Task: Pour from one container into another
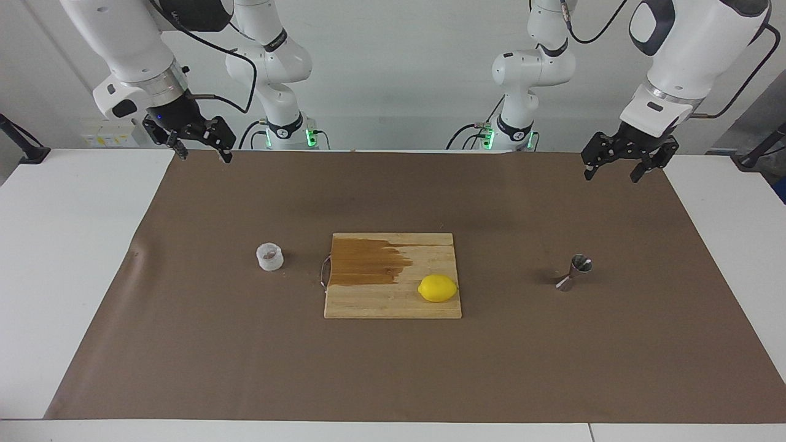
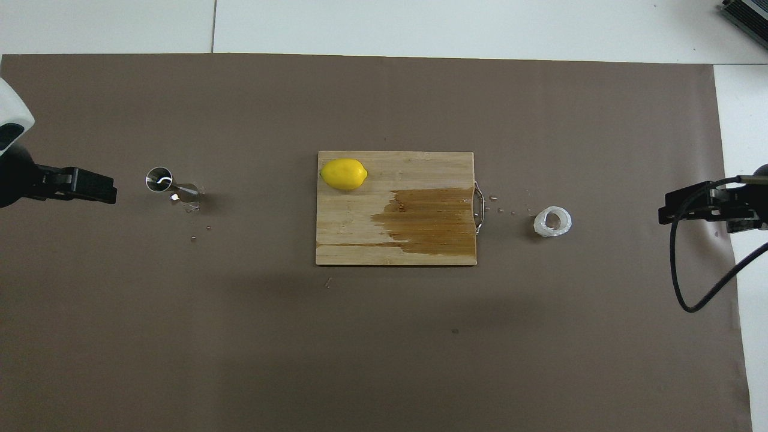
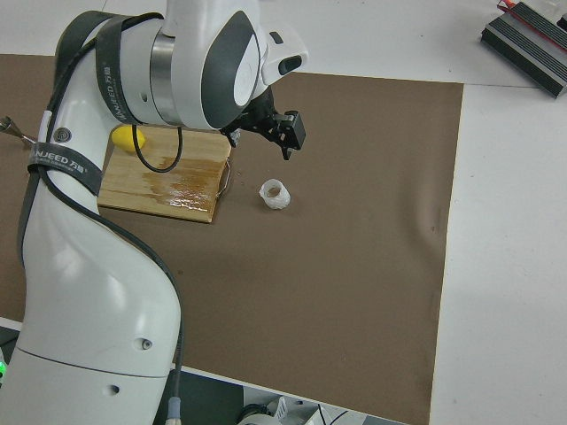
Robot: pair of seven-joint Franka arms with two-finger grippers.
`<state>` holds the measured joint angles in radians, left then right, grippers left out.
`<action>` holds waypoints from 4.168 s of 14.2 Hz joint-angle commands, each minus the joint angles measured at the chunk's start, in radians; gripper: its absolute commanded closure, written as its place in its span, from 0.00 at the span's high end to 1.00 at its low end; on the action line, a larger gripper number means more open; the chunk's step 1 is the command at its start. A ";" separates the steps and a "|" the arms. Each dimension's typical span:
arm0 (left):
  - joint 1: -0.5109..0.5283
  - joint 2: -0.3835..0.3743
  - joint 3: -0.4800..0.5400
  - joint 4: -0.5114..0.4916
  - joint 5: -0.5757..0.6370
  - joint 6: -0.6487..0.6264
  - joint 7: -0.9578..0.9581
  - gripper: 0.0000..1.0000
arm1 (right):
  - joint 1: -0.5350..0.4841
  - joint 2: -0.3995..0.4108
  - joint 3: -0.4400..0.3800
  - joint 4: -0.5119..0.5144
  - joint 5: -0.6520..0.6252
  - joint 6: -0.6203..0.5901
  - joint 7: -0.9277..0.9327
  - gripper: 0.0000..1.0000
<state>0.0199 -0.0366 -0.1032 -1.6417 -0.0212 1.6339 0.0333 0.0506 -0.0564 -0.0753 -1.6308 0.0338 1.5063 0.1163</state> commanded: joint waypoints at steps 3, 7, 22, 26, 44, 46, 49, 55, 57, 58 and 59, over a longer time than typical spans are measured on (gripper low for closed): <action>0.000 0.000 -0.001 0.000 -0.009 -0.019 0.001 1.00 | -0.014 0.001 0.005 0.011 0.020 -0.018 -0.017 1.00; 0.000 -0.002 -0.001 0.000 -0.009 -0.022 0.000 1.00 | -0.014 0.001 0.005 0.011 0.020 -0.018 -0.017 1.00; 0.002 -0.009 -0.003 -0.021 -0.009 -0.005 -0.006 1.00 | -0.014 0.001 0.006 0.011 0.020 -0.018 -0.017 1.00; 0.037 0.000 0.002 -0.044 -0.110 -0.006 -0.093 1.00 | -0.014 0.001 0.006 0.011 0.021 -0.017 -0.017 1.00; 0.281 0.438 -0.018 0.039 -0.696 -0.261 -0.857 1.00 | -0.014 0.001 0.006 0.011 0.020 -0.018 -0.017 1.00; 0.319 0.468 -0.035 0.045 -0.733 -0.249 -0.865 1.00 | -0.014 0.001 0.005 0.011 0.021 -0.018 -0.017 1.00; 0.415 0.512 -0.131 0.065 -0.781 -0.189 -0.868 1.00 | -0.014 0.001 0.006 0.011 0.021 -0.018 -0.017 1.00; 0.445 0.534 -0.144 0.054 -0.848 -0.080 -0.872 1.00 | -0.014 0.001 0.005 0.011 0.020 -0.018 -0.017 1.00; 0.450 0.534 -0.141 0.037 -0.869 -0.085 -0.891 1.00 | -0.014 0.001 0.005 0.011 0.021 -0.018 -0.017 1.00; 0.462 0.537 -0.141 0.036 -0.869 -0.088 -0.897 1.00 | -0.014 0.001 0.005 0.011 0.021 -0.018 -0.017 1.00; 0.463 0.553 -0.141 0.039 -0.867 -0.095 -0.900 1.00 | -0.014 0.001 0.005 0.011 0.020 -0.018 -0.017 1.00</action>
<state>0.4568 0.4908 -0.2280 -1.6039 -0.8703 1.5390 -0.8447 0.0505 -0.0564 -0.0752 -1.6308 0.0338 1.5063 0.1163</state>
